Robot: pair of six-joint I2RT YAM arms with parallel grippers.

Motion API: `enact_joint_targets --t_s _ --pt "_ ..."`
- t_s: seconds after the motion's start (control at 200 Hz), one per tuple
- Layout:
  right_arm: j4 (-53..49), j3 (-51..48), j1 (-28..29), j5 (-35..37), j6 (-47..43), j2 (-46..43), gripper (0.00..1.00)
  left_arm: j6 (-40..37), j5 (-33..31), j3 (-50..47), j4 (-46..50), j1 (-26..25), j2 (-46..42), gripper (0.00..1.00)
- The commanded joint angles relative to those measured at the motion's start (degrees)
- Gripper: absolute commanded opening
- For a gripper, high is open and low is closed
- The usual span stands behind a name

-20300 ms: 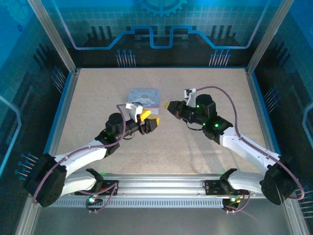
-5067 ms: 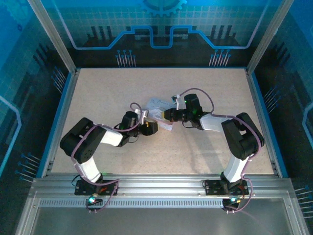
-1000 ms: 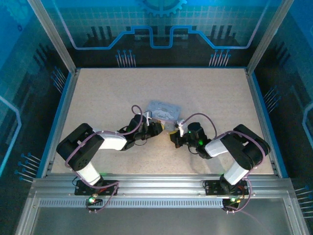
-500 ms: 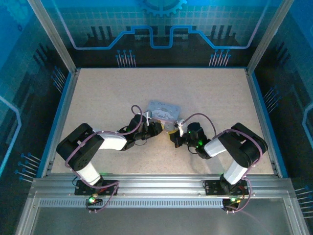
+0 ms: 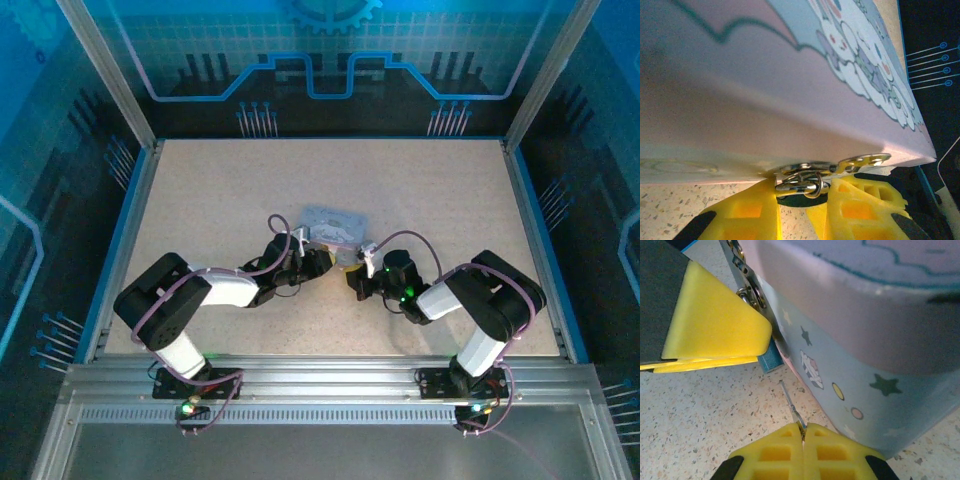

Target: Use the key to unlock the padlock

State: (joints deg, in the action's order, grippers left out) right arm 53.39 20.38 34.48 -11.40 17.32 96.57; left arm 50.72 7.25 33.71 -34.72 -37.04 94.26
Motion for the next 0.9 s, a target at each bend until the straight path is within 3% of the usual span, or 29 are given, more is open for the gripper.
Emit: enact_joint_targets --t_s 0.0,0.895 --pt "2.7 1.7 0.5 -0.7 0.3 1.0 0.00 -0.3 -0.4 1.7 -1.7 -0.6 -2.0 0.16" --pt "7.7 -0.1 0.3 -1.8 1.8 2.9 0.00 1.1 -1.0 1.4 -2.6 -0.9 -1.6 0.16"
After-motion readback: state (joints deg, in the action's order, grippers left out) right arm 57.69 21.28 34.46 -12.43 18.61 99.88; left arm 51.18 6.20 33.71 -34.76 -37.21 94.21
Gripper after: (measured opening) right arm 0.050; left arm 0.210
